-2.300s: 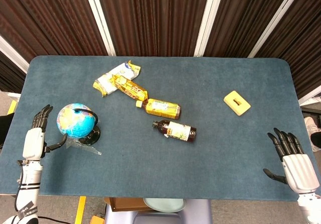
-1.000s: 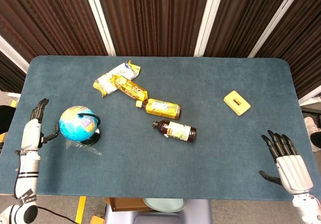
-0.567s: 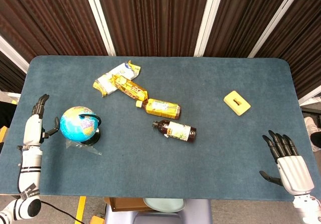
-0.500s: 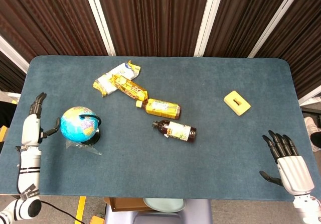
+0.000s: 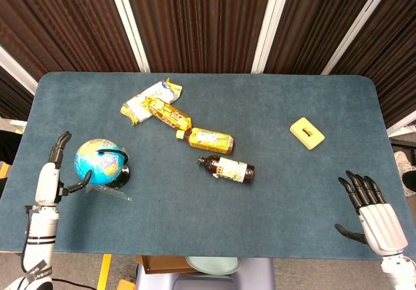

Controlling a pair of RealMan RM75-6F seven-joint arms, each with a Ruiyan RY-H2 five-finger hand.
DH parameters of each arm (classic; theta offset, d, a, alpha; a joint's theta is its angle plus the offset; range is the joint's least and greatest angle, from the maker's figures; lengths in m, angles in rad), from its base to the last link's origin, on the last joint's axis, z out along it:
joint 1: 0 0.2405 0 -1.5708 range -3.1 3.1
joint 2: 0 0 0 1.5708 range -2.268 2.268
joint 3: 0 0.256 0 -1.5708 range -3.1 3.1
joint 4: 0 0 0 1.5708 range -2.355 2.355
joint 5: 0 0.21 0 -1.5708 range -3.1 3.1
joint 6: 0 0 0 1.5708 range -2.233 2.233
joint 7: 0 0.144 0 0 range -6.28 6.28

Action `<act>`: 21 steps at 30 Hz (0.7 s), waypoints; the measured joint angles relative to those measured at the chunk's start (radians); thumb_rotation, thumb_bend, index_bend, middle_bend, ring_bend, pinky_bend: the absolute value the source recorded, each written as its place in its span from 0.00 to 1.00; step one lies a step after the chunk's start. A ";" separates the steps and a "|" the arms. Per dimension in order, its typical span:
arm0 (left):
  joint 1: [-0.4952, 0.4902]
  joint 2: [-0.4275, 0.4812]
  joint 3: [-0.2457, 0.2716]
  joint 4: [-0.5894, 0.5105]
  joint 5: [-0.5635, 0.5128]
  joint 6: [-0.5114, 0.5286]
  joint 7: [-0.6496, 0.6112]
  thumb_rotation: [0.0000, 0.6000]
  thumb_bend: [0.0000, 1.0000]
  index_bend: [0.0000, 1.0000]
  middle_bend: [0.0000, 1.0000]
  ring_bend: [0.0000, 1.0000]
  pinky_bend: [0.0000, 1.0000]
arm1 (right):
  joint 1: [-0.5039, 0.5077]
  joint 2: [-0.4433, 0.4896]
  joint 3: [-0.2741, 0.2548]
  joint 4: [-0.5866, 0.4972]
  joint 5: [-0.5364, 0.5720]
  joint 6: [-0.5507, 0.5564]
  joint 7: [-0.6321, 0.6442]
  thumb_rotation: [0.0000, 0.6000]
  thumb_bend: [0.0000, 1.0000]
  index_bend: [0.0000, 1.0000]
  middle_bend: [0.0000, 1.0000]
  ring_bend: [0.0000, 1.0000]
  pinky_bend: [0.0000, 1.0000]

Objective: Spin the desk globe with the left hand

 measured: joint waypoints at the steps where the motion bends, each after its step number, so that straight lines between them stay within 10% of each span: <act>1: 0.002 -0.001 0.006 -0.006 0.002 -0.001 -0.001 1.00 0.33 0.00 0.00 0.00 0.00 | -0.001 0.002 -0.001 0.000 -0.001 0.002 0.003 1.00 0.11 0.00 0.00 0.00 0.00; 21: -0.005 -0.036 0.007 0.046 -0.011 -0.014 0.036 1.00 0.31 0.00 0.00 0.00 0.00 | 0.002 0.009 -0.002 -0.003 -0.001 -0.006 0.013 1.00 0.11 0.00 0.00 0.00 0.00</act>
